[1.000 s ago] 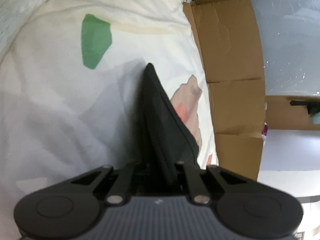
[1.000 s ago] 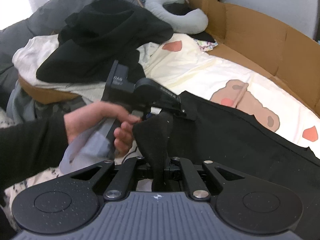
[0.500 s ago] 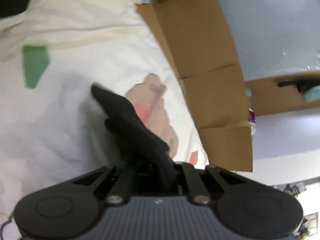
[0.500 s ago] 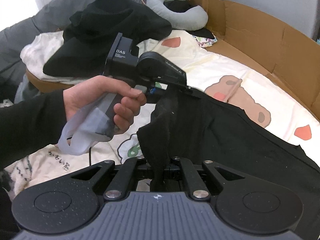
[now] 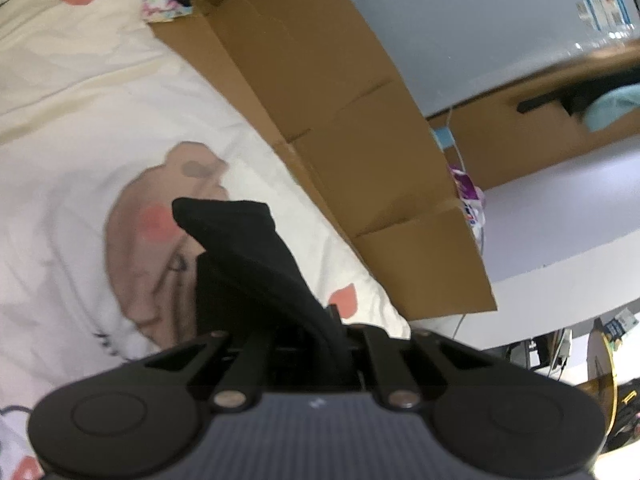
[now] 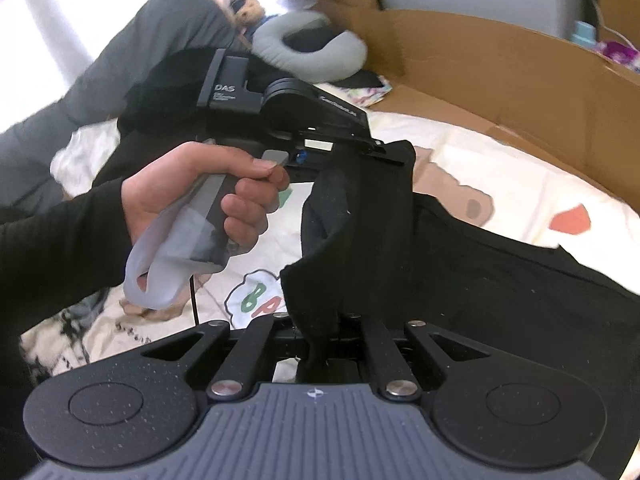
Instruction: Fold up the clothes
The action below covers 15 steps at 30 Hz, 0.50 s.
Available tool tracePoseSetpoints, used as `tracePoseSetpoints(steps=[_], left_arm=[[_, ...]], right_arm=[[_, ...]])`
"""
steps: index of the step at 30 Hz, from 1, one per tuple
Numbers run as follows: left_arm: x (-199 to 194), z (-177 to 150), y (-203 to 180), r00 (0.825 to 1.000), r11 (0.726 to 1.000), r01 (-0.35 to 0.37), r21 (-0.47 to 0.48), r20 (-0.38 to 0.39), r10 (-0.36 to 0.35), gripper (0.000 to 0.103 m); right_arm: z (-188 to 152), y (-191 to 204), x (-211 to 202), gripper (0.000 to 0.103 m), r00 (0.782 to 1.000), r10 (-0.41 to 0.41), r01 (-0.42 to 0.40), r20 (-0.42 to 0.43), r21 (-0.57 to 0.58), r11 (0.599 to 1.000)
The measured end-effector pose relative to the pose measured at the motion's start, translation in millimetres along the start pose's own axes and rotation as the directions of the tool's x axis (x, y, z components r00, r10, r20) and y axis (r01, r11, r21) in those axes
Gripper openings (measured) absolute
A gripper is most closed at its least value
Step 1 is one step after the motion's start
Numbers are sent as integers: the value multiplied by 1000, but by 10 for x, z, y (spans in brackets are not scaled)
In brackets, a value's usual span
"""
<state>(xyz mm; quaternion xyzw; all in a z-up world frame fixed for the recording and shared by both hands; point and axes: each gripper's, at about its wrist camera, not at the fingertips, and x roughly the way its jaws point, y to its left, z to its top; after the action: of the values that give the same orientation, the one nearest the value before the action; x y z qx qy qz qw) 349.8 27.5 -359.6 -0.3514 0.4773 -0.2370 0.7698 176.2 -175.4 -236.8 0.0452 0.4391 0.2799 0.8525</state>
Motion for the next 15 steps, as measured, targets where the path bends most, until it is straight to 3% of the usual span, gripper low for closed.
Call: tracePoseSetpoints(steps=[8, 15], left_arm=[[194, -161, -533, 1000, 997, 11, 75, -10, -10, 5], [557, -385, -936, 999, 990, 27, 138, -49, -20, 5]], right_arm=[[-256, -439, -338, 2, 995, 25, -36, 97, 114, 993], [-541, -860, -581, 1, 989, -2, -29, 146, 214, 976]])
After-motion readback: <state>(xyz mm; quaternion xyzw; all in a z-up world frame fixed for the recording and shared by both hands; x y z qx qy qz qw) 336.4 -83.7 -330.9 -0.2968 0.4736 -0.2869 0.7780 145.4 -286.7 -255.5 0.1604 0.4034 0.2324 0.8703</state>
